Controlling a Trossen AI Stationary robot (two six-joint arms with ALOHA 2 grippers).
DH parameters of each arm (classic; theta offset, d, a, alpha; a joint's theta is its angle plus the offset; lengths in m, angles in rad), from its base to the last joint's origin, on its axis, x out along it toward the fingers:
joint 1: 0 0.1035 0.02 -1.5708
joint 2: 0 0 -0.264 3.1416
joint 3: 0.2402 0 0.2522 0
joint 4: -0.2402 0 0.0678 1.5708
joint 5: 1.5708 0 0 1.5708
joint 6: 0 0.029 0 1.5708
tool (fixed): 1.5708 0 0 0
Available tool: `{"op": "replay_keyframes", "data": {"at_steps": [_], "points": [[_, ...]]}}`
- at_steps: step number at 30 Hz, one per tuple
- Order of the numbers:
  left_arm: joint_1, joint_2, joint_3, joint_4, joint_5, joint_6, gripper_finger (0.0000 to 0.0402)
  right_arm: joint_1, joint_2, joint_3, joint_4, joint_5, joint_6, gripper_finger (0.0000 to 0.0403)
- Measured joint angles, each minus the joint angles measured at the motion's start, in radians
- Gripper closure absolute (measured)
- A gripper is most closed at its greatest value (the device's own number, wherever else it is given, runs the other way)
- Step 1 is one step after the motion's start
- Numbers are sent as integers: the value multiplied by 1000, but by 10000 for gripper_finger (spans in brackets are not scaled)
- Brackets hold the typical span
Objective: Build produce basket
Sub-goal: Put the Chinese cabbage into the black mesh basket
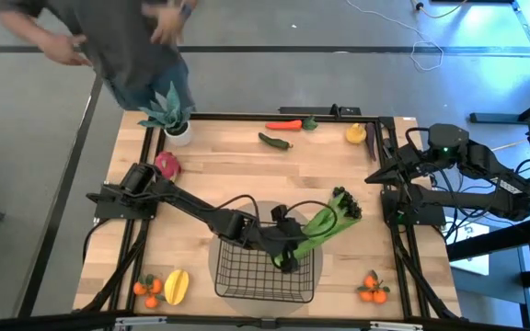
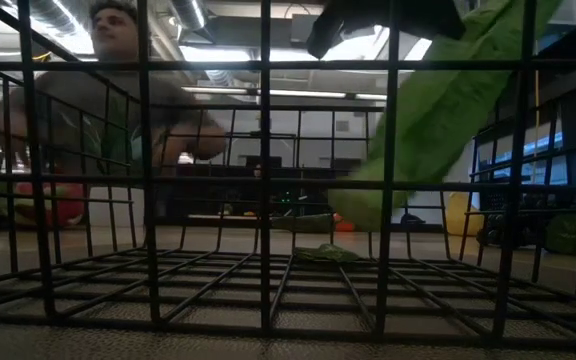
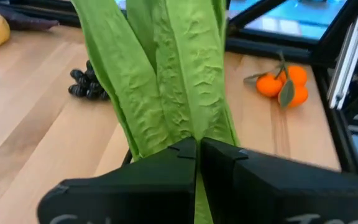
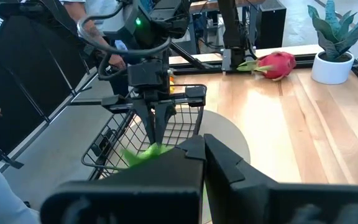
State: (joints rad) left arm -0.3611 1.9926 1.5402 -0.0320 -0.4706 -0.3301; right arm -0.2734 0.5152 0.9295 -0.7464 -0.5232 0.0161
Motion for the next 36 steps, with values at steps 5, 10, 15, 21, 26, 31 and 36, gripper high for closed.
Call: {"op": "replay_keyframes", "data": {"at_steps": [5,10,15,21,26,31,36], "points": [[9,0,0,-43,6,-5,401,0,0,0,0,0,0,402],[17,0,0,-43,3,-7,401,0,0,0,0,0,0,402],[17,0,0,-43,3,-7,399,0,0,0,0,0,0,402],[22,0,0,-43,18,-27,355,0,0,0,0,0,0,402],[23,-4,0,-46,20,-13,323,0,0,0,0,0,0,402],[18,-15,0,-48,21,0,322,0,0,0,-12,0,-22,402],[11,-20,0,-44,21,14,321,0,0,0,-41,0,-22,402]]}}
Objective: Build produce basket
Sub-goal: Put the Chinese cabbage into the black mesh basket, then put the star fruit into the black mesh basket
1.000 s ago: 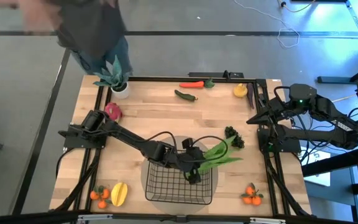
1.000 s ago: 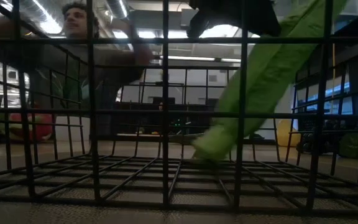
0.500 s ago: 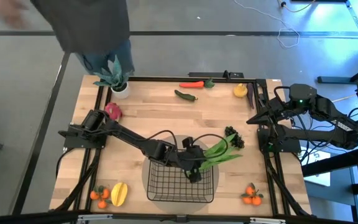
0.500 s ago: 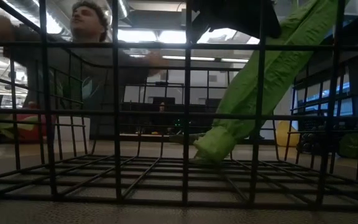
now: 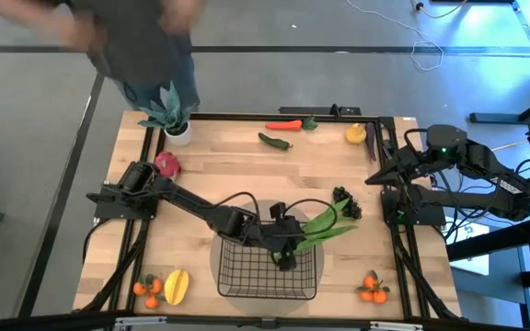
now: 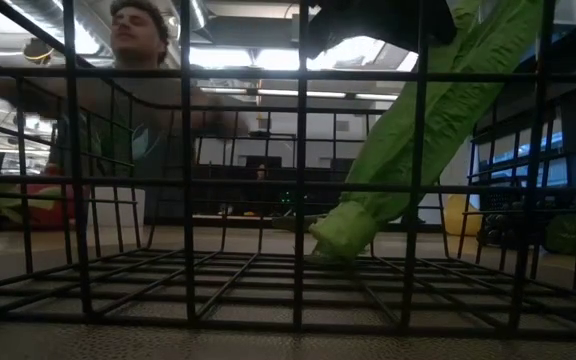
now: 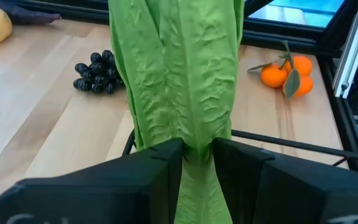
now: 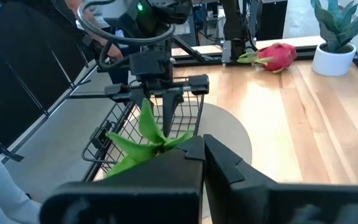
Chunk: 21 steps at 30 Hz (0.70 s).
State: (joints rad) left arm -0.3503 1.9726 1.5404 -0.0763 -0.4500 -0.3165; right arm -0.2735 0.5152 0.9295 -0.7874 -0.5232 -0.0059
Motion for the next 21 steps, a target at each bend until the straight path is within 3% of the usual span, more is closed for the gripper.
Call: {"op": "replay_keyframes", "data": {"at_steps": [7,21], "points": [[-24,-13,0,16,-3,111,323,0,0,0,-5,0,-3,402],[-28,-74,2,-22,-66,169,323,0,0,0,-8,0,-7,402]]}}
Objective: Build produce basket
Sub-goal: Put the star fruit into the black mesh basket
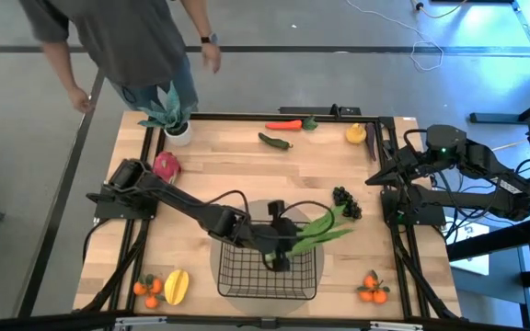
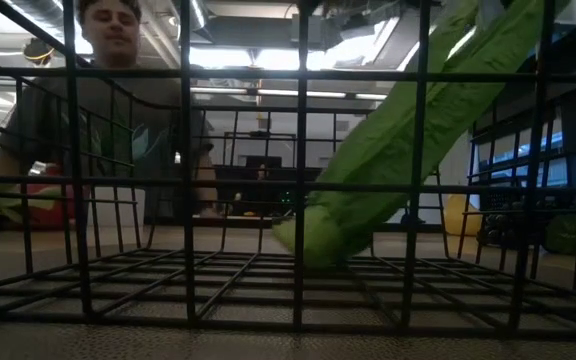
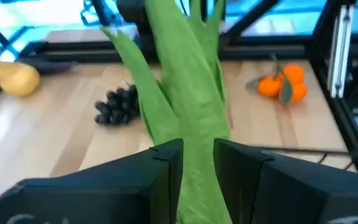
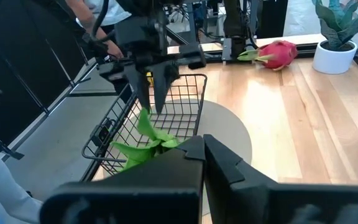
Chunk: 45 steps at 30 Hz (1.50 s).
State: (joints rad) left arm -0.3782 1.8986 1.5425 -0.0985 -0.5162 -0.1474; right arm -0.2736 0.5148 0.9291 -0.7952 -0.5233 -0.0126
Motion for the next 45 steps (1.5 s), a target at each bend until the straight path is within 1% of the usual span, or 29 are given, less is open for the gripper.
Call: {"op": "replay_keyframes", "data": {"at_steps": [2,4,5,8,10,12,15,17,21,23,25,27,31,33,36,39,41,45], "points": [[0,-18,-2,-54,-15,-3,322,0,0,0,0,0,-13,402],[0,-29,-2,-57,-21,-21,321,0,0,0,-1,0,-23,402],[0,-45,-2,-87,-25,-32,322,0,0,0,-2,-1,-23,402],[3,-81,0,-128,-37,-88,324,0,0,0,-3,-1,-27,402],[4,-113,-3,-202,-53,-114,325,0,0,0,-3,-2,-38,402],[5,-150,-3,-239,-61,-154,325,0,0,0,-3,-2,-49,402],[5,-224,-1,-312,-71,-259,325,0,0,0,-3,-3,-56,402],[-1,-271,-1,-391,-71,-351,325,0,0,0,-3,-19,-81,402],[-22,-359,-1,-538,-53,-591,325,1,0,0,11,-48,-102,402],[-39,-393,0,-607,-14,-721,325,0,0,0,9,-47,-104,402],[-54,-408,0,-677,48,-833,325,0,0,0,10,-48,-113,402],[-75,-413,-1,-747,133,-960,325,0,0,0,14,-50,-129,402],[-117,-414,-1,-879,359,-1253,325,0,0,0,14,-53,-148,402],[-143,-410,-2,-933,436,-1384,325,0,0,0,14,-70,-155,402],[-190,-400,-3,-1002,481,-1551,325,0,0,0,13,-81,-152,402],[-253,-399,-2,-1064,483,-1701,325,0,0,0,13,-81,-151,402],[-296,-380,-2,-1110,482,-1786,325,0,0,0,13,-81,-151,402],[-386,-322,-2,-1147,482,-1914,325,0,0,0,13,-81,-150,402]]}}
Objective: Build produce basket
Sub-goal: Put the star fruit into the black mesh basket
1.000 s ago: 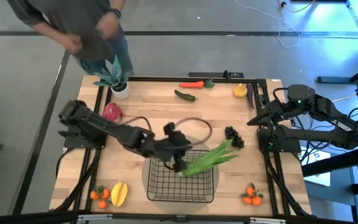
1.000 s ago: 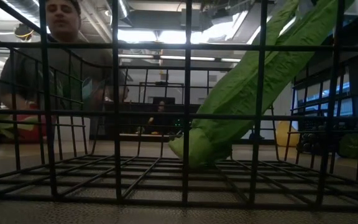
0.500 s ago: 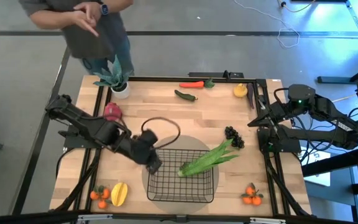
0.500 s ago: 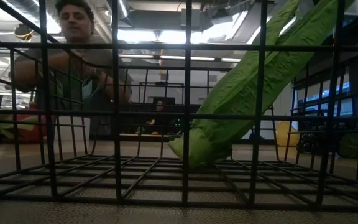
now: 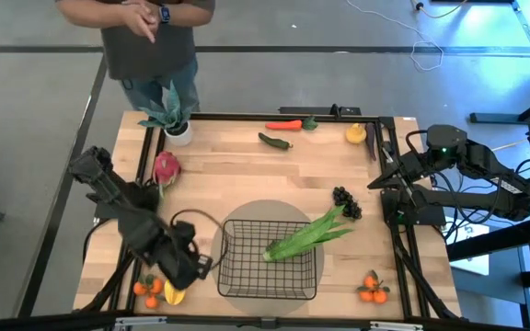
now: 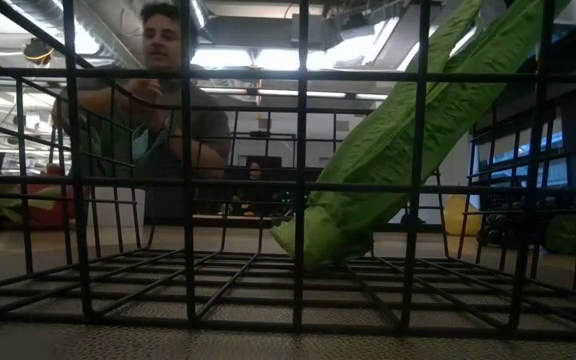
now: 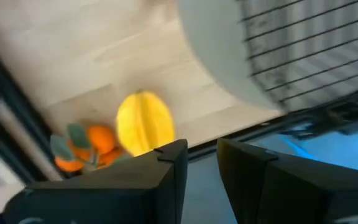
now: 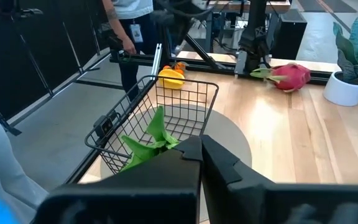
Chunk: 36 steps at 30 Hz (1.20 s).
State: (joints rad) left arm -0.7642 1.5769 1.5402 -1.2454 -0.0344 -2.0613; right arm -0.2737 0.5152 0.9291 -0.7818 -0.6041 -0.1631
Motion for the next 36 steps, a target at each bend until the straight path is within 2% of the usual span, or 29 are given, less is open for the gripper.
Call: {"op": "replay_keyframes", "data": {"at_steps": [8,14,20,26,36], "points": [[-105,136,0,1,4,-139,325,0,0,0,0,-4,0,402],[-137,209,0,8,4,-213,325,0,0,0,-14,-135,-5,402],[-147,251,0,24,12,-218,325,0,0,0,-27,-166,-3,402],[-156,294,0,-4,75,-218,325,0,0,0,-26,-166,-3,402],[-160,347,0,-46,86,-223,325,0,0,0,-26,-168,-4,402]]}}
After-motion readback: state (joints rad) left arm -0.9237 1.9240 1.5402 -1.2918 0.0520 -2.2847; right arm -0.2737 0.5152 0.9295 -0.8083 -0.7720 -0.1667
